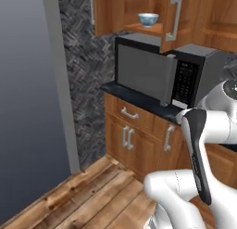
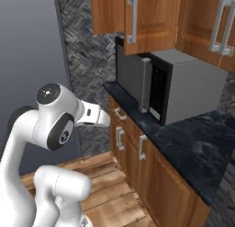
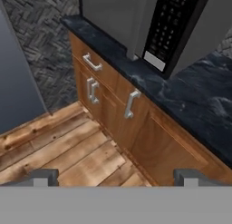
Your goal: Take the smaller bowl and place it next to the appetizer plate on the dining counter , and place the larger bowl next to the plate with cooked food.
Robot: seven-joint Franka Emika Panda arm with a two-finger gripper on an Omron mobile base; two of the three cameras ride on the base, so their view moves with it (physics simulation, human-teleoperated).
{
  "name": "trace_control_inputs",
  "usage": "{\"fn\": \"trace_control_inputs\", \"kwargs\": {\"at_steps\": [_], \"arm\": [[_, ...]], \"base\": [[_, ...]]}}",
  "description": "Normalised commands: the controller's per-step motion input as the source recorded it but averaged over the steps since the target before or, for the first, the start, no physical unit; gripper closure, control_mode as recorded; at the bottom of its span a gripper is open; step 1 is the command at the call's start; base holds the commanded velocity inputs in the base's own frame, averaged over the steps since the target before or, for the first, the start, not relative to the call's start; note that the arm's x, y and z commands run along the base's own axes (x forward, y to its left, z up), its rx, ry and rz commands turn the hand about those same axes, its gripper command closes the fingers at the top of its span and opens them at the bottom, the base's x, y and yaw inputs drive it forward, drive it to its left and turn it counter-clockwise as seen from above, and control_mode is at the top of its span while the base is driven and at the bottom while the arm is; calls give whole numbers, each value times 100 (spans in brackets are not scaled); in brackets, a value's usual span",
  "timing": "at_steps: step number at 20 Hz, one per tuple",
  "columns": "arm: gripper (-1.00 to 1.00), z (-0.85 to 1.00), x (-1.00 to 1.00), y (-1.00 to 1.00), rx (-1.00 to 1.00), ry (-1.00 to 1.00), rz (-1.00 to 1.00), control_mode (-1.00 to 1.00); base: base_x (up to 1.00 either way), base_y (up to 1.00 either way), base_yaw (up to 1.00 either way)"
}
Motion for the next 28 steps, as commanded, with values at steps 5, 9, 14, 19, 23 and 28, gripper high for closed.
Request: {"fn": "trace_control_inputs", "kwargs": {"at_steps": [5, 9, 14, 19, 23, 28], "arm": [[-100, 0, 0, 0, 0, 0, 0, 100], [-100, 0, 0, 0, 0, 0, 0, 100], [-100, 0, 0, 0, 0, 0, 0, 100], [-100, 0, 0, 0, 0, 0, 0, 100], [-100, 0, 0, 0, 0, 0, 0, 100], [-100, 0, 0, 0, 0, 0, 0, 100]], "base": [[56, 40, -42], [76, 75, -40], [64, 74, -37], [42, 50, -37], [42, 53, -37], [44, 54, -37]]}}
